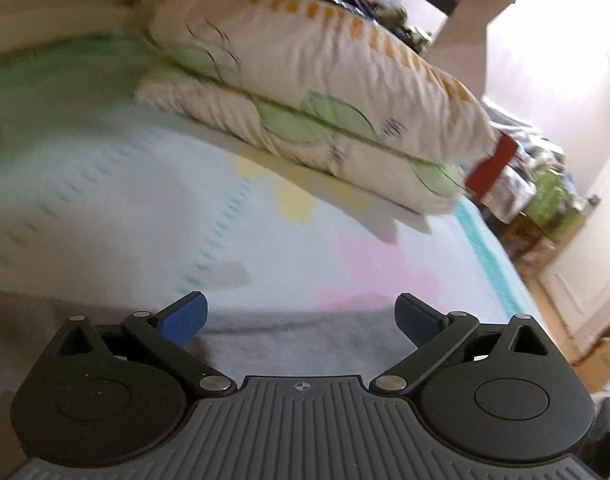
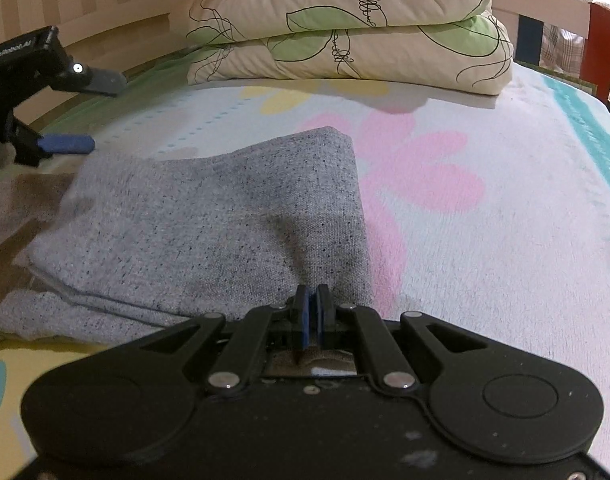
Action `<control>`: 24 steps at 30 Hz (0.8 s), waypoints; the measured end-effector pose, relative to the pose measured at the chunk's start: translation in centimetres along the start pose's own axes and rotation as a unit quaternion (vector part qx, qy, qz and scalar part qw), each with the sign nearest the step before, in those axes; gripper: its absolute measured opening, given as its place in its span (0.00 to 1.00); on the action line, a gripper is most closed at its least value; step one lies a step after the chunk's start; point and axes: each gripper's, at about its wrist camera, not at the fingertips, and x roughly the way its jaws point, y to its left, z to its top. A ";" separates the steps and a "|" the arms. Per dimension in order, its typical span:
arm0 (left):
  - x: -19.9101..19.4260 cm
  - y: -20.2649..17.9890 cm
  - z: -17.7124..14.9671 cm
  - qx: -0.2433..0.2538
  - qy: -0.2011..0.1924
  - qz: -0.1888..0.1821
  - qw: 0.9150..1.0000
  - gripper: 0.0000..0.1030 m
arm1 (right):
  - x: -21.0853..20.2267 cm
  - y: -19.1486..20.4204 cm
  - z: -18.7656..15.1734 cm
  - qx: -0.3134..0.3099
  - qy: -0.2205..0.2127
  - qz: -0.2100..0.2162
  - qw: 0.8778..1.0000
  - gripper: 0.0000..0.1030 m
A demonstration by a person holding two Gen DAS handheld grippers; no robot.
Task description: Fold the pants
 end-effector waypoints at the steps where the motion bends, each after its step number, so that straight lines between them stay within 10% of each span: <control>1: -0.2 0.4 0.1 -0.002 -0.005 0.011 1.000 0.98 | 0.0 0.0 0.0 0.000 0.000 -0.001 1.000 0.05; 7: 0.0 -0.1 -0.8 0.050 0.057 0.066 0.995 0.98 | 0.1 0.1 0.0 -0.003 0.000 -0.003 1.000 0.05; 13: 2.2 -1.2 -5.3 0.139 0.161 0.104 0.972 0.98 | 0.3 0.6 0.1 -0.007 0.001 -0.010 1.000 0.05; 24: 1.8 -0.3 -6.3 0.132 0.161 0.090 0.974 0.99 | -0.1 1.2 5.2 0.003 -0.005 -0.008 1.000 0.22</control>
